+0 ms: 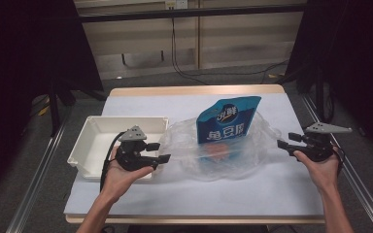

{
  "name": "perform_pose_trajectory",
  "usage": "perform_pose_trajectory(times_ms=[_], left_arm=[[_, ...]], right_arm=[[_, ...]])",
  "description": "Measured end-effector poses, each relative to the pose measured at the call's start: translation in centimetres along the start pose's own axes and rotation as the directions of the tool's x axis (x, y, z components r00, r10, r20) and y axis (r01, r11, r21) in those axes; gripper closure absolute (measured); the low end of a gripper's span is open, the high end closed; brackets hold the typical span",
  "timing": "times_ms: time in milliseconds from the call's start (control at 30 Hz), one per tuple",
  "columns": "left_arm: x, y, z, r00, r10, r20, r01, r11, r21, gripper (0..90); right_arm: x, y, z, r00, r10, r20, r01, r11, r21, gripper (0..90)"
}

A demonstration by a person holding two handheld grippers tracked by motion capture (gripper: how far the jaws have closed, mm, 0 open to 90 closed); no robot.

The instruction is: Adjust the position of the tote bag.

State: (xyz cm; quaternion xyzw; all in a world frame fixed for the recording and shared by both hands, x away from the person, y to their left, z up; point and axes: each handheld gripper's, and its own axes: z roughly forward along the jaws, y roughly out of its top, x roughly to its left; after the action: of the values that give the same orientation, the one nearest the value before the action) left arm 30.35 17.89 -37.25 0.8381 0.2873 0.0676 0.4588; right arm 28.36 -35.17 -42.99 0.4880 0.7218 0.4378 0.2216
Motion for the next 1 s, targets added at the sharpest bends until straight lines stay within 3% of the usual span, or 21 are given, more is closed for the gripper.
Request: perform_pose_trajectory(times_ms=[133, 267, 433, 533, 633, 667, 800, 900, 1000], left_arm=[[-0.2, 0.4, -1.4, 0.9997, -0.002, -0.026, 0.001, 0.9992, -0.040, 31.0], [-1.0, 0.8, -2.5, 0.9996, 0.009, -0.028, -0.012, 0.9964, -0.084, 30.7], [-3.0, 2.1, -3.0, 0.9966, 0.083, -0.003, -0.082, 0.9882, -0.129, 38.6], [-4.2, 3.0, -2.8, 0.9925, 0.122, 0.011, -0.119, 0.9827, -0.142, 45.1], [-5.2, 3.8, -1.9, 0.9871, 0.153, 0.047, -0.145, 0.9794, -0.141, 57.4], [-5.4, 4.1, -1.4, 0.9857, 0.158, 0.059, -0.149, 0.9799, -0.133, 59.4], [-5.8, 4.8, 1.5, 0.9799, 0.184, 0.077, -0.180, 0.9817, -0.064, 73.9], [-5.2, 5.2, 3.5, 0.9801, 0.190, 0.058, -0.190, 0.9817, 0.008, 81.3], [-4.5, 5.5, 5.0, 0.9776, 0.209, 0.023, -0.210, 0.9744, 0.079, 85.7]], right_arm=[[0.4, 0.5, -0.5, 0.9999, 0.001, -0.015, -0.001, 1.000, -0.021, 34.0], [1.2, 1.2, -1.0, 0.9997, -0.020, -0.016, 0.019, 0.999, -0.038, 31.9], [2.0, 2.3, -1.8, 0.9989, -0.034, -0.031, 0.032, 0.998, -0.062, 33.1], [2.8, 3.0, -2.1, 0.9960, -0.055, -0.071, 0.050, 0.997, -0.062, 48.3], [4.0, 3.9, -2.1, 0.9893, -0.098, -0.108, 0.093, 0.994, -0.052, 53.8], [4.2, 4.1, -2.0, 0.9875, -0.109, -0.114, 0.103, 0.993, -0.057, 54.2], [5.4, 5.0, -1.3, 0.9759, -0.147, -0.161, 0.141, 0.989, -0.047, 70.1], [5.7, 5.5, -0.2, 0.9661, -0.168, -0.196, 0.168, 0.986, -0.018, 81.3], [5.8, 5.9, 0.9, 0.9586, -0.185, -0.216, 0.194, 0.981, 0.020, 87.6]])
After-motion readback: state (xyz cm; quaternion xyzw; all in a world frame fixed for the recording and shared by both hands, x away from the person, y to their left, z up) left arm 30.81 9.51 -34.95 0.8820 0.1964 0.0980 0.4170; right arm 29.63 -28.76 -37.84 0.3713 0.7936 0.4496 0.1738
